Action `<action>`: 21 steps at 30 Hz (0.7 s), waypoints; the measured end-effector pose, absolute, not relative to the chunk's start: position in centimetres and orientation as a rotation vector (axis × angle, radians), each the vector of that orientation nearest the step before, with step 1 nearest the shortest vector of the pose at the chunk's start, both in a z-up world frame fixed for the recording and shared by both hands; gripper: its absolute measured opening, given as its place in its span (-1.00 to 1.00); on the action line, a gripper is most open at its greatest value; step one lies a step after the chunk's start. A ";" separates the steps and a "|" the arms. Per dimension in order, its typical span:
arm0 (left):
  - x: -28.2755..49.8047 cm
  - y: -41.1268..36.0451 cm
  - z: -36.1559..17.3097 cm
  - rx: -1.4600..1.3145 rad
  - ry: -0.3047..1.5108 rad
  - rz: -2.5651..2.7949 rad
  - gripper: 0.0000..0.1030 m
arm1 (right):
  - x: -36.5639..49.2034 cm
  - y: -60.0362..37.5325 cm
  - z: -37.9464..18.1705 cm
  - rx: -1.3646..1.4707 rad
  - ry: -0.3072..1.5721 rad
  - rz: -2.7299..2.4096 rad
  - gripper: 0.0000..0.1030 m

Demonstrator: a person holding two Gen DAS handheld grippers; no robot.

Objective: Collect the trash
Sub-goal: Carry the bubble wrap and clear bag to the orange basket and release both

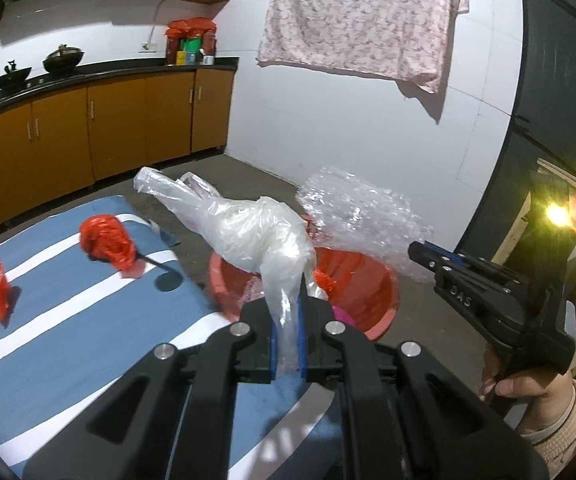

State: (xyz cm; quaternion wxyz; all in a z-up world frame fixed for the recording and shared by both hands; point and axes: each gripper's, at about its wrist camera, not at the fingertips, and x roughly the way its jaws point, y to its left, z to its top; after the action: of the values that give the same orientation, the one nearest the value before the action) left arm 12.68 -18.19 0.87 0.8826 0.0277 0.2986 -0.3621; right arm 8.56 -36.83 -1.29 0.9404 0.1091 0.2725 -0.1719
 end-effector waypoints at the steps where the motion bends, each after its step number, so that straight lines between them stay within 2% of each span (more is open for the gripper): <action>1: 12.9 -18.6 0.7 0.058 0.624 -0.760 -0.83 | 8.8 -37.1 -1.3 0.231 0.555 -0.352 -0.84; 10: 15.2 -22.3 -0.5 0.042 0.643 -0.792 -0.83 | 10.9 -39.0 -1.0 0.290 0.524 -0.375 -0.84; 13: 16.1 -23.3 -1.2 0.038 0.658 -0.790 -0.74 | 11.9 -39.7 -1.1 0.315 0.519 -0.359 -0.82; 15: 16.5 -23.4 -1.6 0.034 0.670 -0.784 -0.37 | 12.3 -39.9 -1.4 0.331 0.531 -0.341 -0.62; 17: 16.7 -22.8 -2.0 0.031 0.668 -0.761 -0.17 | 12.2 -40.1 -1.8 0.343 0.538 -0.332 0.08; 19: 16.9 -22.0 -2.3 0.034 0.671 -0.737 -0.09 | 11.7 -40.0 -1.9 0.341 0.522 -0.336 0.20; 21: 17.3 -20.9 -2.6 0.023 0.683 -0.706 0.02 | 11.5 -39.8 -2.3 0.333 0.535 -0.336 0.21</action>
State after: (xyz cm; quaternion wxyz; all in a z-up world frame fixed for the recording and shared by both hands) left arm 17.33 -20.86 -2.61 0.8817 0.0109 0.3280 -0.3389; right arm 11.48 -39.81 -2.28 0.9370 0.1629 0.2617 -0.1644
